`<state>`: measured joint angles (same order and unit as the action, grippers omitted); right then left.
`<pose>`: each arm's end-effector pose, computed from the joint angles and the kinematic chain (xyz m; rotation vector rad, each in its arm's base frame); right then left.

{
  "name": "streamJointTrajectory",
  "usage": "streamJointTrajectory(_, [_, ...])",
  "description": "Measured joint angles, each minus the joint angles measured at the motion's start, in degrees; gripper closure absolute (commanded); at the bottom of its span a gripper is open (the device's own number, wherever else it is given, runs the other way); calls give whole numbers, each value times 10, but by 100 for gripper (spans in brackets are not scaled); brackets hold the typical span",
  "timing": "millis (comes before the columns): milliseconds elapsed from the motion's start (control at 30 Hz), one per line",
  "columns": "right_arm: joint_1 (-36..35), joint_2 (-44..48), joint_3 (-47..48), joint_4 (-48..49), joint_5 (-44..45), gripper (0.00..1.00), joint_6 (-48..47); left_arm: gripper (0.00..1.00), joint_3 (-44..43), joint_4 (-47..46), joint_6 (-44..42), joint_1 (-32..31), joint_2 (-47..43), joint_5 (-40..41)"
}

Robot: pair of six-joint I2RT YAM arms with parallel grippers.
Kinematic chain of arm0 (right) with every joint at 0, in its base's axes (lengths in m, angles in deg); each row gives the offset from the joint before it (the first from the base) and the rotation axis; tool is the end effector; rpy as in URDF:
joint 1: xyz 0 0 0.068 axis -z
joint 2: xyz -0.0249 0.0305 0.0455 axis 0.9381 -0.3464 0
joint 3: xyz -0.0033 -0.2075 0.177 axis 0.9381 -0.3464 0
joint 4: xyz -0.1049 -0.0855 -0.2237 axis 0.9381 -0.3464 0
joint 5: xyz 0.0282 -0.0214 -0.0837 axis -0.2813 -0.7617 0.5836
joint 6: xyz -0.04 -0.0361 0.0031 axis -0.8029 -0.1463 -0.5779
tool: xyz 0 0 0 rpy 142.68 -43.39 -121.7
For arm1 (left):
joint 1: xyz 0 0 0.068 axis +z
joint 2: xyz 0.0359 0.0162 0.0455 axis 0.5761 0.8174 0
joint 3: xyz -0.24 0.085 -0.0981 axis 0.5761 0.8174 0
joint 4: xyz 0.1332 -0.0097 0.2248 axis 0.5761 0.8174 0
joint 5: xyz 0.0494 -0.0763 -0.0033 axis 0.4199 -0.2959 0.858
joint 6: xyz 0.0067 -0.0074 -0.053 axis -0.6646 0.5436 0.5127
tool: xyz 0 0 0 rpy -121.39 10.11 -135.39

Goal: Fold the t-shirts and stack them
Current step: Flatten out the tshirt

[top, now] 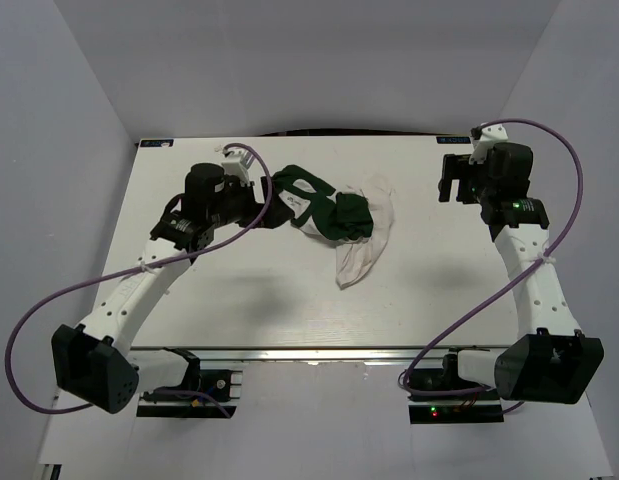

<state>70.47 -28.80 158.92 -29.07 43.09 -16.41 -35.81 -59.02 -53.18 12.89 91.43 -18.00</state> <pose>0.2794 -0.0026 0.3722 -0.0870 1.9992 -0.0344 0.2480 -0.1157 0.3440 0.2323 2.1171 -0.8645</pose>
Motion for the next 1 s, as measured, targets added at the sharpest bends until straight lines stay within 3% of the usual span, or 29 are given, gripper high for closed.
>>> streamJointTrajectory(167, [0,1,-1,0,-41,10,-33,2,-21,20,-30,-13,27,8])
streamJointTrajectory(567, [-5,32,-22,-15,-269,10,-218,6,-95,61,-110,-57,113,14])
streamJointTrajectory(800, [-5,-15,-18,-92,-363,11,-320,7,-195,103,-195,-97,236,33])
streamJointTrajectory(1000, [-5,-15,-22,-98,-401,11,-341,9,-306,132,-270,-115,381,76])
